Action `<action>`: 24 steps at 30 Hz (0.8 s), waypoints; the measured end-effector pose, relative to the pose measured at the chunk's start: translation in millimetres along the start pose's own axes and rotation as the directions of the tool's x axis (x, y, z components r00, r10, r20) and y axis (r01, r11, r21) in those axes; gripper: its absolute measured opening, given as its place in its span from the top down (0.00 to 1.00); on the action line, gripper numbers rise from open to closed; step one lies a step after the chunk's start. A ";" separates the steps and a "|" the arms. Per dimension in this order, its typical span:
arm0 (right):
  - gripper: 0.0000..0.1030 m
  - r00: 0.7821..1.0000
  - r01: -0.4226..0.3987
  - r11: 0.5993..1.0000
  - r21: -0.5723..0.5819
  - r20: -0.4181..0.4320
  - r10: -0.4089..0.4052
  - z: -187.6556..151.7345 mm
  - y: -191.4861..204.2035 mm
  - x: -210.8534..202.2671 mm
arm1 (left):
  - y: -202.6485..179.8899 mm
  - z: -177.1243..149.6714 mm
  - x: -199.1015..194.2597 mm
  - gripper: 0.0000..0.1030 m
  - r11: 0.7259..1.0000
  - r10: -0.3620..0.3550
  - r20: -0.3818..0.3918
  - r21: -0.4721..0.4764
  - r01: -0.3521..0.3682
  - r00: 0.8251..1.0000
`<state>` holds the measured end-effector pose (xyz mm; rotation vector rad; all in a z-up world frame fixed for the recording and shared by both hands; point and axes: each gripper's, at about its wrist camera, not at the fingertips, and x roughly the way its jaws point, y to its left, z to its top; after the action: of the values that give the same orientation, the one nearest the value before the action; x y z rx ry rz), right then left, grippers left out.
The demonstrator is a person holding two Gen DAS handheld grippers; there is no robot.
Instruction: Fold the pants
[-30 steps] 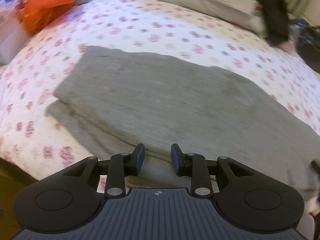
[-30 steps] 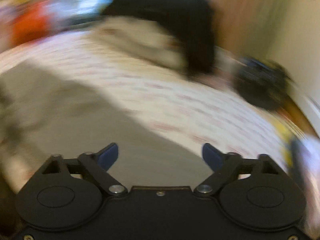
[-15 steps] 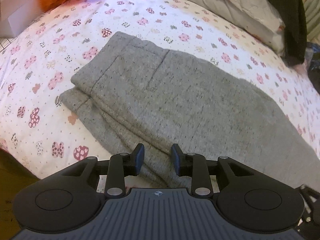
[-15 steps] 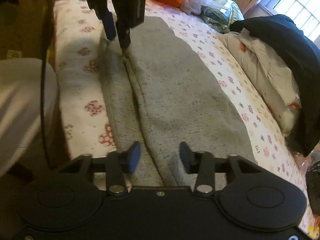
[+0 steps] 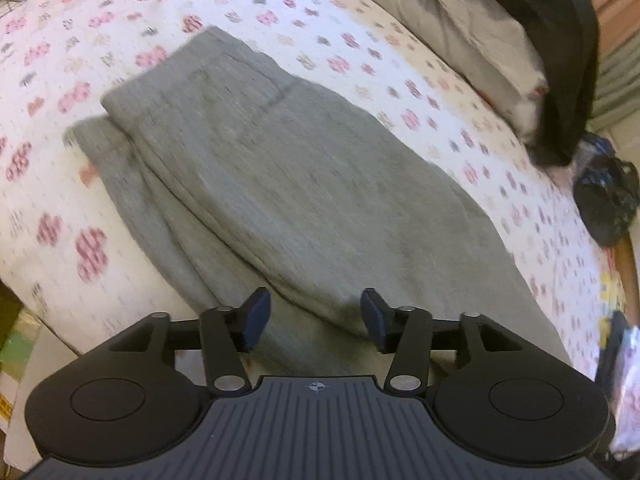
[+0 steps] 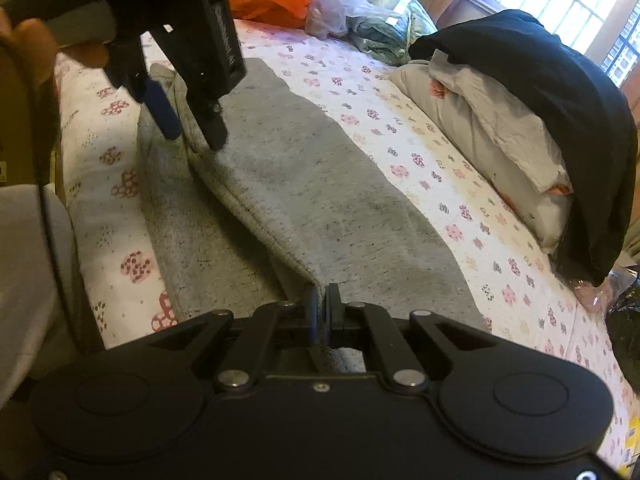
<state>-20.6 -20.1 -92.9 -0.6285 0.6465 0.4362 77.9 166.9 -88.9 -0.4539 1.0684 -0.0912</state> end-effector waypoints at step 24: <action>0.92 0.999 -0.031 0.999 -0.033 0.043 0.032 -5.6 10.8 -21.4 | -12.4 -1.2 -9.0 0.90 0.966 0.240 0.171 0.052 -0.252 0.956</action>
<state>-44.3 -19.7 -86.4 -0.6380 0.6096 0.4894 74.3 158.0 -77.0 -0.2543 0.9491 0.1261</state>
